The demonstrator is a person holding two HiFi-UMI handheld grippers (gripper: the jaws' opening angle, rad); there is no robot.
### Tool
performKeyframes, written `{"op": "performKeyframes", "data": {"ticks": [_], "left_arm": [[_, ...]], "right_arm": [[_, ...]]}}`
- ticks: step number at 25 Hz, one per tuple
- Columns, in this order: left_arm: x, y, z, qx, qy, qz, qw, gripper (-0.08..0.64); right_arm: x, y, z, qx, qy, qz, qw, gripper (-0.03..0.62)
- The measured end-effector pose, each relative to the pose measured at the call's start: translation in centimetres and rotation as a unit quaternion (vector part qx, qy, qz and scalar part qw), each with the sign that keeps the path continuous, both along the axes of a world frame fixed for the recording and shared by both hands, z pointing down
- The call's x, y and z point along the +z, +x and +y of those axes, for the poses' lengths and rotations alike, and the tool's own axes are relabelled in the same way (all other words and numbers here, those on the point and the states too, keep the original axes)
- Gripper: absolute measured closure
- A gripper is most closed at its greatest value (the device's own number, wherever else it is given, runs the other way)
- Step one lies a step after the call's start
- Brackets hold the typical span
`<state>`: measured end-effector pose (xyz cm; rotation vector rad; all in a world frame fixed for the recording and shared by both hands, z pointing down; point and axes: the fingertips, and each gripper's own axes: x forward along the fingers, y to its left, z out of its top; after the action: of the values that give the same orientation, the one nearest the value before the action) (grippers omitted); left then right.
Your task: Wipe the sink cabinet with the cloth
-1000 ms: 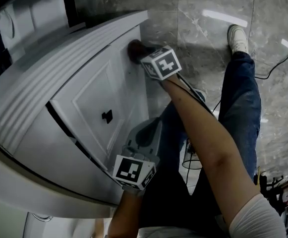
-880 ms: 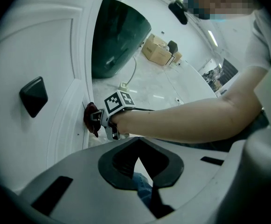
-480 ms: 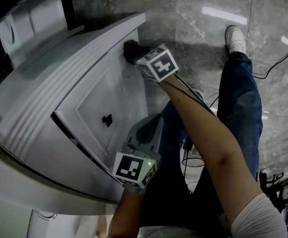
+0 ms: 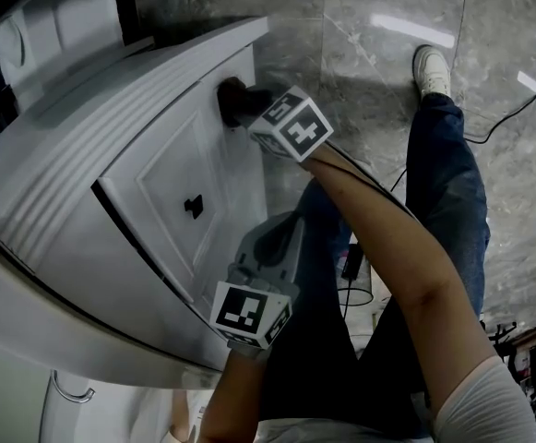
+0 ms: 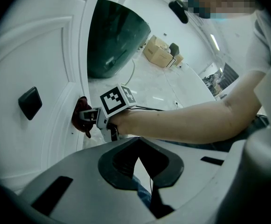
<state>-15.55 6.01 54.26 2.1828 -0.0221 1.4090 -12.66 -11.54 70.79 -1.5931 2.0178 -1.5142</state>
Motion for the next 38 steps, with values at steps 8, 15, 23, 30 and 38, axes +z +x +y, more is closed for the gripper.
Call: {"op": "performKeyframes", "data": {"ticks": [8, 15, 23, 30, 38], "left_arm": [[-0.5, -1.0, 0.7, -0.005, 0.002, -0.003, 1.0000, 0.549], [-0.8, -2.1, 1.5, -0.005, 0.003, -0.008, 0.9999, 0.549], [-1.2, -3.0, 1.9, -0.008, 0.010, -0.007, 0.9999, 0.549], [-0.6, -4.2, 1.8, -0.013, 0.014, -0.006, 0.9998, 0.549], [-0.2, -4.8, 2.4, -0.015, 0.007, -0.006, 0.9998, 0.549]], "right_arm": [[-1.5, -4.6, 2.1, -0.045, 0.013, -0.046, 0.998, 0.508], [-1.6, -9.4, 4.5, -0.103, 0.016, -0.083, 0.991, 0.508], [2.1, -8.9, 5.8, -0.063, -0.044, -0.079, 0.994, 0.508], [1.6, -4.2, 2.8, -0.005, -0.017, -0.042, 0.999, 0.508], [1.6, -9.4, 4.6, -0.063, -0.027, -0.065, 0.996, 0.508]]}}
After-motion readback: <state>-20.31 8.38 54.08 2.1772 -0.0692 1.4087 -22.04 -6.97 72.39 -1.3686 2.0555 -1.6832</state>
